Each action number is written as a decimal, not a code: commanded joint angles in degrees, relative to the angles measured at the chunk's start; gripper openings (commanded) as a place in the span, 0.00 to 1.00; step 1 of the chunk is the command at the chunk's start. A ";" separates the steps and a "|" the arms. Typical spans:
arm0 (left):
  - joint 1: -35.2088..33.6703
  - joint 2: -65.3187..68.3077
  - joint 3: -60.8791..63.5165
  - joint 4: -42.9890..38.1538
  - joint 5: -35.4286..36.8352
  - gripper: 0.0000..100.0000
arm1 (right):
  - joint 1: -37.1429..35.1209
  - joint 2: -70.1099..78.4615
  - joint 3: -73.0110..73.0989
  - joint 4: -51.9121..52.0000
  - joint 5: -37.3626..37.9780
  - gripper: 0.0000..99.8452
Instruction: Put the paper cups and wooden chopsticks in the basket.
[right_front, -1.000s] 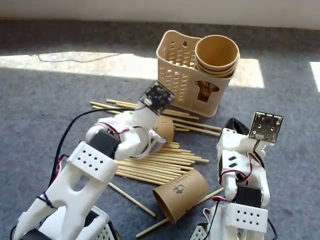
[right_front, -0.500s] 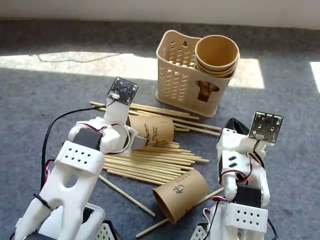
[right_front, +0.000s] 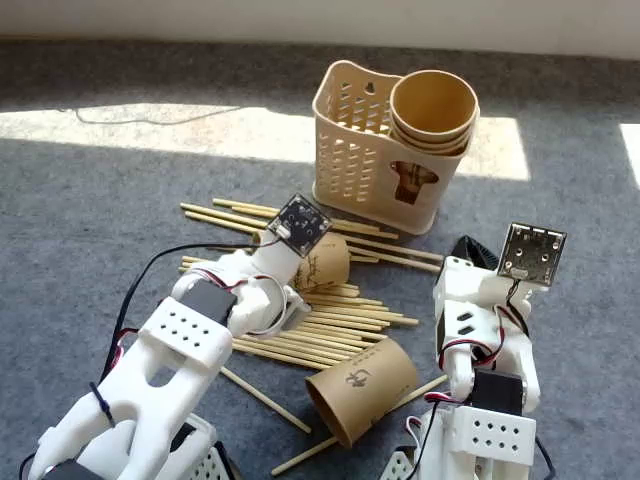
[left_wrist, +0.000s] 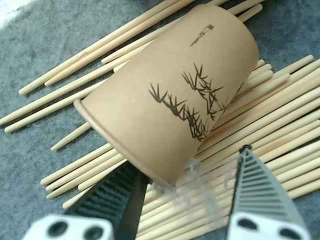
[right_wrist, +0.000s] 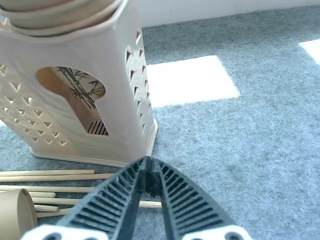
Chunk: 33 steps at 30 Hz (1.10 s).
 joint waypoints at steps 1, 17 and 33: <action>4.00 -1.27 0.22 -0.97 -0.97 0.21 | 0.40 -0.48 -0.22 -1.71 0.18 0.01; 4.18 -1.80 -7.08 3.52 -1.05 0.06 | 0.40 -0.48 -0.22 -1.71 0.18 0.01; 4.09 -1.80 -31.52 21.98 -2.37 0.01 | 0.57 -0.57 -0.22 -1.71 0.18 0.01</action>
